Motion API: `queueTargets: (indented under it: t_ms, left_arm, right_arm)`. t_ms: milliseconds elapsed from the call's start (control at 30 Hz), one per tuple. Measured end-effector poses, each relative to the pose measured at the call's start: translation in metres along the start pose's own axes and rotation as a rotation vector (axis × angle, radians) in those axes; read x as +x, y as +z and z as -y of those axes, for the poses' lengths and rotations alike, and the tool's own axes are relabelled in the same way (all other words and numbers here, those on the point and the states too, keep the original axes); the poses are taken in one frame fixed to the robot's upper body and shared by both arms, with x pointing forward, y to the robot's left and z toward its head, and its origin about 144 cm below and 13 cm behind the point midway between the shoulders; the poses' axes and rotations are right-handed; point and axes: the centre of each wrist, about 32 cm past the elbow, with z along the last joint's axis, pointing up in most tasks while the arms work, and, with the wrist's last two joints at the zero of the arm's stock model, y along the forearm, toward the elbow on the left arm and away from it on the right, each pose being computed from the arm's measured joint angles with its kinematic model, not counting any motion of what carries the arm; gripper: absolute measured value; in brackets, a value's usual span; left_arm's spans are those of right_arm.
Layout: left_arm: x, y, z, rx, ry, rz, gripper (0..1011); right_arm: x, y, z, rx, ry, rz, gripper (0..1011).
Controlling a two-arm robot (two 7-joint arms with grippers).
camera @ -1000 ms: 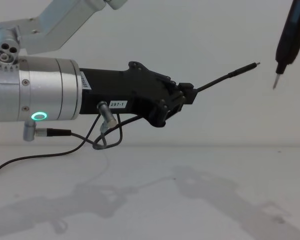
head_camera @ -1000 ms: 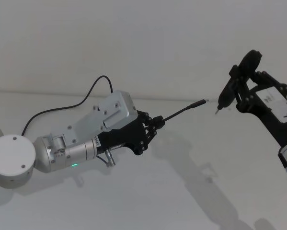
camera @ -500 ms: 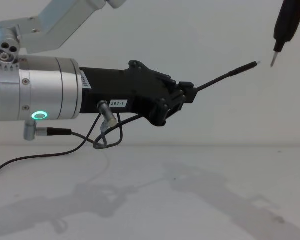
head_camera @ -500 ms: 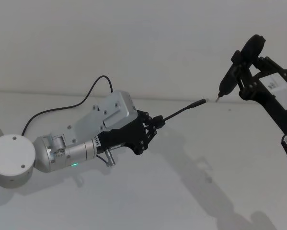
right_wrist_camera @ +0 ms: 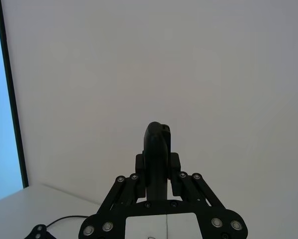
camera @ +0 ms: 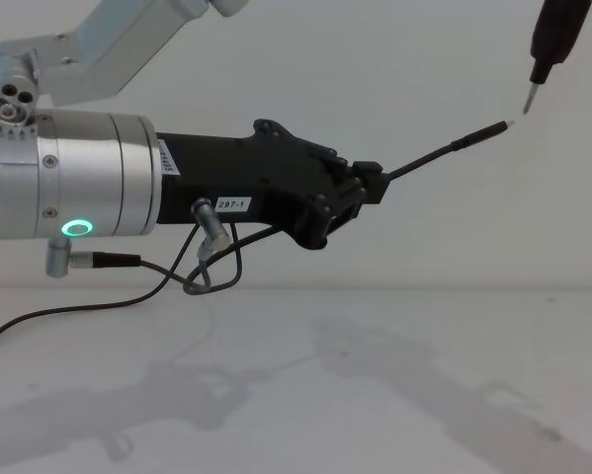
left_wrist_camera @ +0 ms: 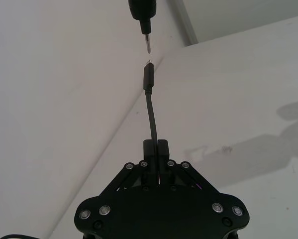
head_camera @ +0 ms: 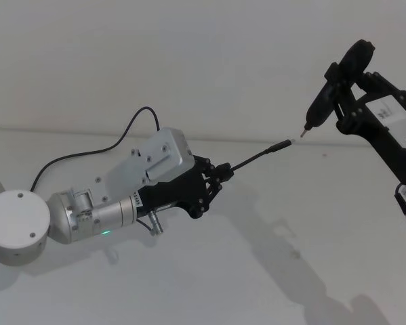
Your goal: Pick up the data cable with the one hand.
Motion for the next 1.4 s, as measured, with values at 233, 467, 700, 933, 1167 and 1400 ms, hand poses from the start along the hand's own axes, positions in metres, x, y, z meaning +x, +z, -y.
queueTargets:
  t_ms: [233, 467, 700, 933, 1167, 1400]
  left_arm:
    - [0.0000, 0.0000, 0.0000, 0.000, 0.000, 0.000, 40]
    - [0.0000, 0.0000, 0.0000, 0.000, 0.000, 0.000, 40]
    - [0.0000, 0.0000, 0.0000, 0.000, 0.000, 0.000, 40]
    - [0.0000, 0.0000, 0.0000, 0.000, 0.000, 0.000, 40]
    - [0.0000, 0.0000, 0.0000, 0.000, 0.000, 0.000, 40]
    - [0.0000, 0.0000, 0.0000, 0.000, 0.000, 0.000, 40]
  right_arm:
    - [-0.0016, 0.0003, -0.0016, 0.002, 0.009, -0.008, 268]
    - [-0.0036, -0.0001, -0.0029, -0.002, 0.015, -0.011, 268]
    - [-0.0048, -0.0005, -0.0036, -0.007, 0.015, -0.010, 268]
    - [-0.0060, -0.0009, -0.0038, -0.014, 0.010, -0.005, 268]
    - [-0.0065, -0.0011, -0.0035, -0.018, 0.005, 0.001, 268]
    - [-0.0068, -0.0013, -0.0032, -0.020, 0.001, 0.005, 268]
